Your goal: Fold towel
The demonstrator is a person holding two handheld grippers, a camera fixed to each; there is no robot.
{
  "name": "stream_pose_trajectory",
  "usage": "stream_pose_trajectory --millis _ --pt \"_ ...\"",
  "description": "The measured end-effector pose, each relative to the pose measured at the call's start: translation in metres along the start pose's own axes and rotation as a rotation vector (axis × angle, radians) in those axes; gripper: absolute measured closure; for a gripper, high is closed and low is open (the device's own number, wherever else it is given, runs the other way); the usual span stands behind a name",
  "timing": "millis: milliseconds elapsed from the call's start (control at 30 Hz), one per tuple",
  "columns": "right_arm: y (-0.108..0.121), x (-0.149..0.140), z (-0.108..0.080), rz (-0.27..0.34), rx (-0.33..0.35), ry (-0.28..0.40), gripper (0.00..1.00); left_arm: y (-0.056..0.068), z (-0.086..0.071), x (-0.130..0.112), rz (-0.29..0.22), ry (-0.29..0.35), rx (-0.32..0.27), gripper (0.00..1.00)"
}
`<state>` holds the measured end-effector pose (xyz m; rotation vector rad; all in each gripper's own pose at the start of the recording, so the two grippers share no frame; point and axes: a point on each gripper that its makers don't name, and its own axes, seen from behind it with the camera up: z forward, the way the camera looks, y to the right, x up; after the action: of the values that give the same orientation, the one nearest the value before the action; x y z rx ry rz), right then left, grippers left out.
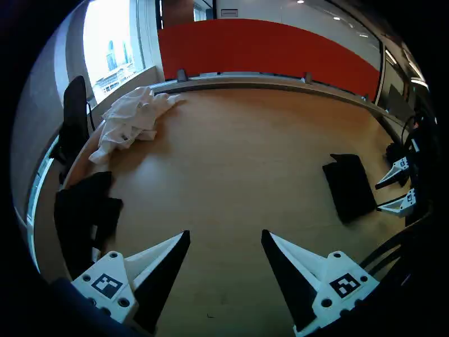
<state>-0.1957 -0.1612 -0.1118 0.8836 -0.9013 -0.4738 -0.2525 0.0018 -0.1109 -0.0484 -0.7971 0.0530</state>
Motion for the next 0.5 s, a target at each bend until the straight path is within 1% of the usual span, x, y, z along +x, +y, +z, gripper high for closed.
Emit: stream_pose_trajectory --millis 67,200,400,500 --pt "-0.001 -0.006 0.001 0.013 0.002 -0.009 0.22 0.000 0.000 0.000 0.000 0.000 -0.001 0.06" --pt "-0.004 -0.015 0.002 0.031 0.004 -0.021 0.26 0.002 -0.001 0.000 0.002 0.002 -0.005 0.06" --pt "-0.004 -0.023 0.002 0.043 -0.002 -0.044 0.46 0.003 -0.002 -0.001 0.003 0.003 -0.008 0.06" --pt "-0.005 -0.027 0.001 0.049 -0.005 -0.056 0.57 0.003 -0.003 -0.001 0.003 0.005 -0.009 0.06"
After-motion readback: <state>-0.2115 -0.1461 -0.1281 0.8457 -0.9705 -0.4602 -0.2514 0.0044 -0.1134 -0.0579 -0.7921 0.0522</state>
